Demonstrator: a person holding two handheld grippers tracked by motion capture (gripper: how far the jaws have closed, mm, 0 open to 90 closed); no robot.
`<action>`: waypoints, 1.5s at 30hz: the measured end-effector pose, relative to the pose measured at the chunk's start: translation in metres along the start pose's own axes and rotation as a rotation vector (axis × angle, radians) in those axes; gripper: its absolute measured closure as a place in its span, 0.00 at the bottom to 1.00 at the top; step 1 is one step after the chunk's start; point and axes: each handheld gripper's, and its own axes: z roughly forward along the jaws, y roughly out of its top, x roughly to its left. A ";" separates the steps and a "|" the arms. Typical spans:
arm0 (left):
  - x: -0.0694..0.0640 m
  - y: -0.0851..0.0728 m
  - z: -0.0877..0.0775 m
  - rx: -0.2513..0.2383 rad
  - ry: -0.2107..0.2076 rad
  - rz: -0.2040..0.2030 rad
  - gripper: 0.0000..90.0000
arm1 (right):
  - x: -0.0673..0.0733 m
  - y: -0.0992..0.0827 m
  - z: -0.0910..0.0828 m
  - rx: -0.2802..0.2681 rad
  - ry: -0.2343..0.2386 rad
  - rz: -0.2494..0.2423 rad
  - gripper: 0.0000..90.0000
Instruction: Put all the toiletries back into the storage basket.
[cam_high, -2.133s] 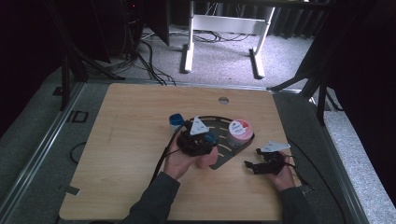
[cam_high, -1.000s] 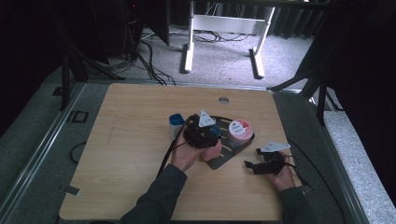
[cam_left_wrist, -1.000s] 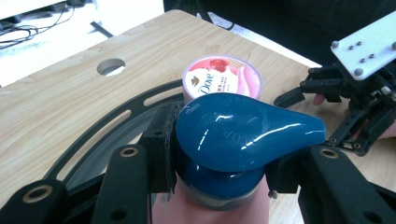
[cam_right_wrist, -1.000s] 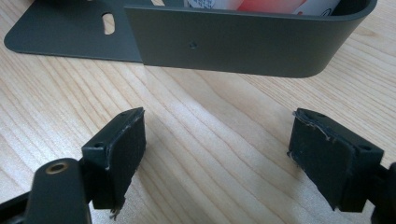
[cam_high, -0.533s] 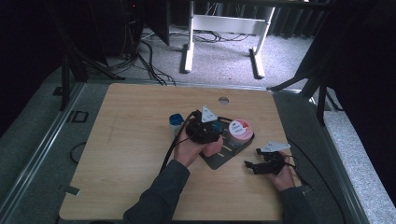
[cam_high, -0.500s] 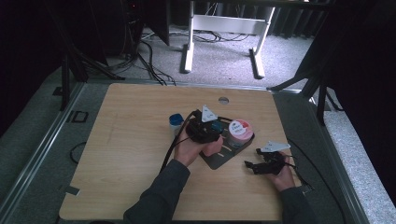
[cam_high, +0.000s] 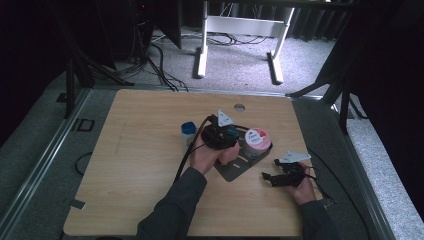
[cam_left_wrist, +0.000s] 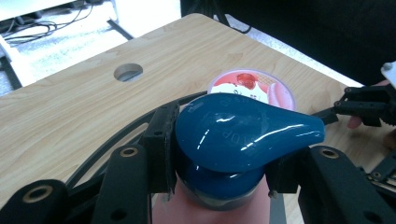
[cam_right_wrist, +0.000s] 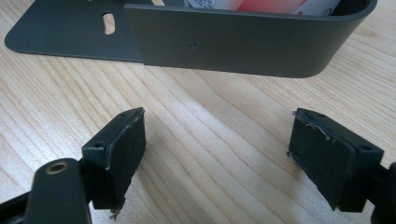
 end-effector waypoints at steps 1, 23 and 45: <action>0.000 0.001 0.001 0.001 0.004 0.002 0.59 | 0.000 0.000 0.000 0.000 0.000 0.000 0.20; 0.003 0.017 0.021 -0.007 0.081 -0.004 0.59 | 0.000 0.000 0.000 0.001 0.001 0.001 0.20; 0.017 0.024 0.049 0.014 0.134 -0.053 0.59 | 0.000 0.000 0.000 0.001 0.002 0.000 0.20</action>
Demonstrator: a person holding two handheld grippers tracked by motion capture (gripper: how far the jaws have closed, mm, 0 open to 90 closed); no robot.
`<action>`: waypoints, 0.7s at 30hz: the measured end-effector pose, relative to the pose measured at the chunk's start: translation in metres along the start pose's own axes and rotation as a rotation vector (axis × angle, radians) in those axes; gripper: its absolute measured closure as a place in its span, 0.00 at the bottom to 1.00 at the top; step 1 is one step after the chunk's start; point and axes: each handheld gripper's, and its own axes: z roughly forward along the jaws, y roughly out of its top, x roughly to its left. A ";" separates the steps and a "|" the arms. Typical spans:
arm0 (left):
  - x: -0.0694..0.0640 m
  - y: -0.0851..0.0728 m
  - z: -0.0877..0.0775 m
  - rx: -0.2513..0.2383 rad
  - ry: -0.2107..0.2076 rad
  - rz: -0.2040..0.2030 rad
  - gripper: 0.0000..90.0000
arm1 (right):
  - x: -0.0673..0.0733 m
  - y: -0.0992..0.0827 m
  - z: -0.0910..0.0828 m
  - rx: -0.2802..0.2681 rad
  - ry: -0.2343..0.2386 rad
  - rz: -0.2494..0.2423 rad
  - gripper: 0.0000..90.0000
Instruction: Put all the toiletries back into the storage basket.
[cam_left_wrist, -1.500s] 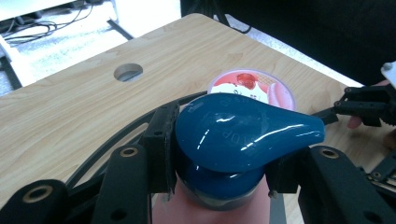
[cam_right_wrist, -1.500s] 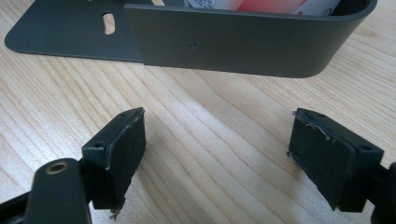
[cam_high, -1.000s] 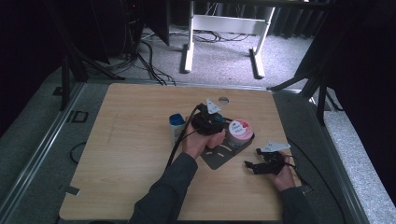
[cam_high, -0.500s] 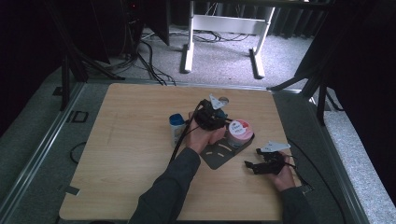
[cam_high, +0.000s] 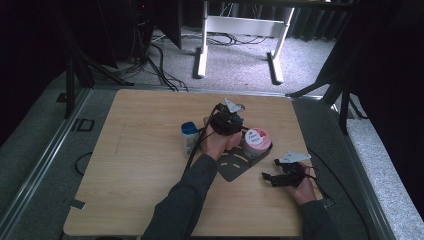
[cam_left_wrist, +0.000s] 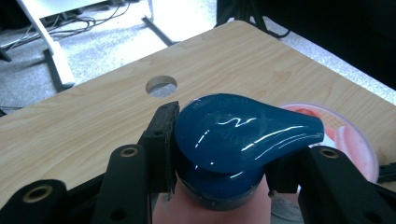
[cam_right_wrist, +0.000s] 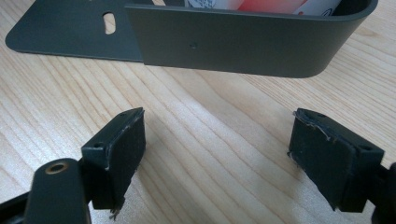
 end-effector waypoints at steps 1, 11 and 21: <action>0.000 0.000 0.000 0.000 0.000 0.000 0.59 | 0.000 0.000 0.000 0.000 0.000 0.000 0.20; 0.003 0.005 0.012 0.014 0.041 -0.020 0.59 | 0.000 0.000 0.000 0.000 0.000 0.000 0.20; -0.001 0.006 0.027 0.029 0.071 -0.051 0.59 | 0.000 0.000 0.000 0.000 0.003 0.000 0.20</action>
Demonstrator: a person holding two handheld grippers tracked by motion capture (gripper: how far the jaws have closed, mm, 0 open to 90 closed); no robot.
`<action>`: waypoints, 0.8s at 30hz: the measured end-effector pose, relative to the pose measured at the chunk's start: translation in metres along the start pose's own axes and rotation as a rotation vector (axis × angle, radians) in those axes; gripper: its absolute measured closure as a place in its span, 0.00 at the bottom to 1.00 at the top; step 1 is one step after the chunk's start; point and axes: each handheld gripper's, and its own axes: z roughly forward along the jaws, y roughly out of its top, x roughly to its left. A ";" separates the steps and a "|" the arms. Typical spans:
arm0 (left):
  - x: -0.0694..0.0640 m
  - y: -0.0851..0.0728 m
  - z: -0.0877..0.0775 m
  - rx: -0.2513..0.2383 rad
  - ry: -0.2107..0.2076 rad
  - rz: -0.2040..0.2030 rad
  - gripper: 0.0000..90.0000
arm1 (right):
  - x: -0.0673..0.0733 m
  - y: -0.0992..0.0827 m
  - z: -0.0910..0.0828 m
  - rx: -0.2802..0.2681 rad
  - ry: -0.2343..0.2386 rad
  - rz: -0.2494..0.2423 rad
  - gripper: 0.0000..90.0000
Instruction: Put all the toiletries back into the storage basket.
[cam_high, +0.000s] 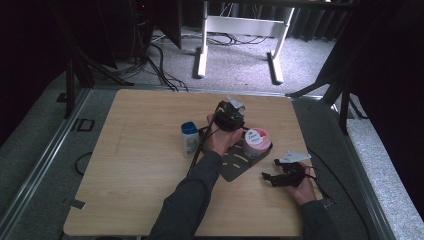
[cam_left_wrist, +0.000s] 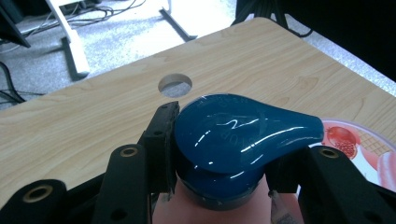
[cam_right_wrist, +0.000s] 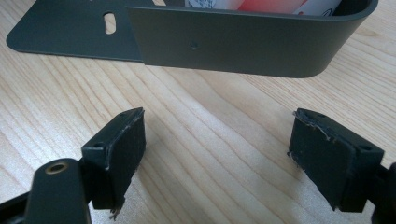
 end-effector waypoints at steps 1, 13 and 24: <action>-0.001 0.000 0.001 0.002 0.004 -0.002 0.59 | 0.000 0.000 0.000 0.000 0.000 0.000 0.20; -0.007 0.000 0.009 -0.011 0.033 -0.046 0.59 | 0.000 0.000 0.000 0.000 0.002 0.002 0.20; -0.017 0.001 0.012 -0.028 0.056 -0.076 0.59 | 0.000 0.000 0.000 0.000 0.001 0.000 0.20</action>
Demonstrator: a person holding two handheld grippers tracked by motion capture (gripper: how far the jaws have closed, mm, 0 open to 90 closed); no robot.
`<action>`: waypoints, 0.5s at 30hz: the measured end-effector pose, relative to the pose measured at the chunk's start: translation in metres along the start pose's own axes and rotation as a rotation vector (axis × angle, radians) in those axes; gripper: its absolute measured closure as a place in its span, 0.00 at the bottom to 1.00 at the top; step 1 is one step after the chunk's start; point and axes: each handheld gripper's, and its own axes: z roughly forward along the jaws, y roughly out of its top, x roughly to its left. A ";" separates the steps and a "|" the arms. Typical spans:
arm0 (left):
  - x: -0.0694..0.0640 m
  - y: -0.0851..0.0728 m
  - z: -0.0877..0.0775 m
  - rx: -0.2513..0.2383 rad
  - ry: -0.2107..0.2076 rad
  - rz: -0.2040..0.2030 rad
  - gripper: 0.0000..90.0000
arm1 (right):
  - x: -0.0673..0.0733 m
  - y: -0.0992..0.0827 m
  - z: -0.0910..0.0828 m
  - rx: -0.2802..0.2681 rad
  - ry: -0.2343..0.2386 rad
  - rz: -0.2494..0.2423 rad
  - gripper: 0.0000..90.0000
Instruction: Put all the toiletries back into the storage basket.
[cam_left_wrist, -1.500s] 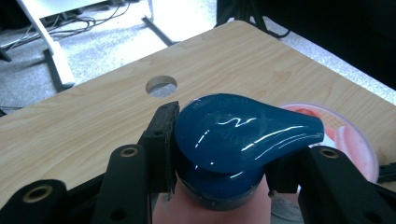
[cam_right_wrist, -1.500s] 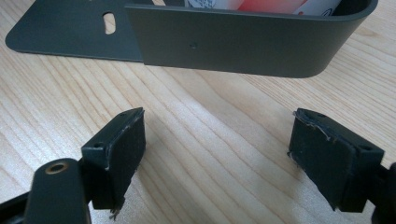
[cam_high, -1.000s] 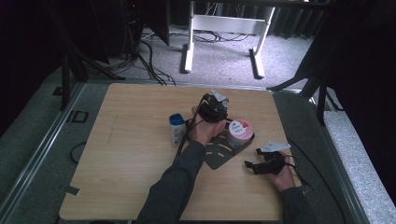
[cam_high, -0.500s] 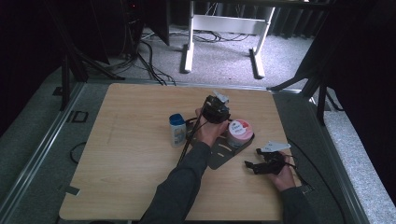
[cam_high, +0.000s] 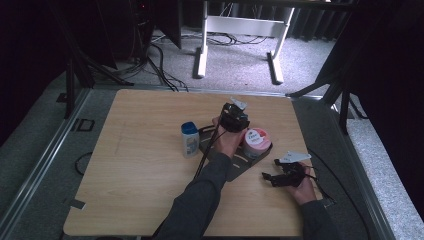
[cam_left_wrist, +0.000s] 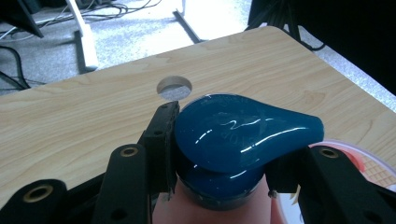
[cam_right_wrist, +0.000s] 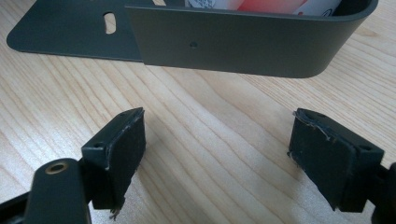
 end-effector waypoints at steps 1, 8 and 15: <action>-0.001 0.000 0.000 0.002 0.005 0.003 0.59 | 0.000 0.000 0.000 0.000 0.000 0.000 0.20; -0.005 -0.004 -0.001 -0.014 0.024 0.011 0.59 | 0.000 0.000 0.000 0.000 -0.001 -0.002 0.20; -0.005 -0.007 -0.003 -0.014 0.014 0.030 0.58 | 0.000 0.000 0.000 0.000 -0.001 -0.003 0.20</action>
